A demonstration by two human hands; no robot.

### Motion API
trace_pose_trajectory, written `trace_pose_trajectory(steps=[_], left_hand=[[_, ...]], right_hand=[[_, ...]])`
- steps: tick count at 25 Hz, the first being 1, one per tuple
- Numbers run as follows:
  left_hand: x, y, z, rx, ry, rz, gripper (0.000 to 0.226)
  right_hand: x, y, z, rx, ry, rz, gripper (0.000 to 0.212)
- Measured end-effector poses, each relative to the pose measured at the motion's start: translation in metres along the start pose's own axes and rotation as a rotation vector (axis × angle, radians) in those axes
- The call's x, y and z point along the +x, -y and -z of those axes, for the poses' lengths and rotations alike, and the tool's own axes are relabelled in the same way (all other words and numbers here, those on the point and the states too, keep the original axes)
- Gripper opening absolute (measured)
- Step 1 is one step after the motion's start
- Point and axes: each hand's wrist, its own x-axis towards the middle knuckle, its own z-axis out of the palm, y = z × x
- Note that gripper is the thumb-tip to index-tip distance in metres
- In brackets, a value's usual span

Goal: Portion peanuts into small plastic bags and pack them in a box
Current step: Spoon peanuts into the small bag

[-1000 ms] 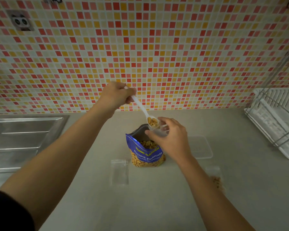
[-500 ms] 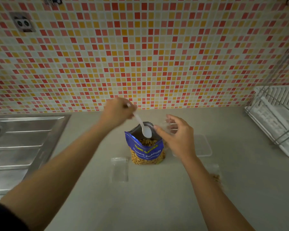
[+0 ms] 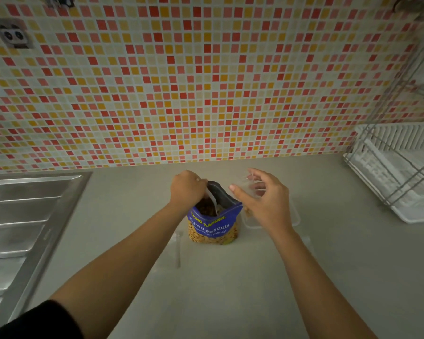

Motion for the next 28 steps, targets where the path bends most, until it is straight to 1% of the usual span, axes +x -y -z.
trace_pose_trajectory(steps=[2, 4, 9, 14, 19, 23, 26, 28], left_hand=[[-0.003, -0.002, 0.005, -0.206, 0.026, 0.127, 0.027], [-0.005, -0.003, 0.009, -0.353, 0.053, 0.235, 0.023], [-0.004, 0.008, 0.019, -0.508, 0.077, 0.337, 0.021], [0.001, 0.022, 0.038, -0.67, 0.039, 0.425, 0.018], [0.002, 0.018, 0.061, -0.736, 0.005, 0.383, 0.015], [0.007, -0.005, 0.085, -0.756, -0.01, 0.284, 0.012], [0.005, -0.032, 0.094, -0.634, 0.003, 0.194, 0.016], [-0.003, -0.05, 0.093, -0.499, -0.005, 0.075, 0.02]], right_hand=[[0.0, -0.002, 0.003, -0.005, 0.004, -0.007, 0.062], [-0.001, -0.004, 0.005, -0.012, 0.001, -0.005, 0.063], [-0.002, -0.002, 0.008, -0.015, -0.014, 0.007, 0.062], [-0.007, -0.004, 0.008, -0.068, 0.011, 0.022, 0.064], [-0.016, -0.004, 0.002, -0.217, 0.082, 0.111, 0.066], [-0.017, 0.0, -0.006, -0.245, 0.083, 0.116, 0.064], [-0.016, 0.007, -0.012, -0.214, 0.054, 0.1, 0.064], [-0.015, 0.013, -0.014, -0.174, 0.031, 0.074, 0.062]])
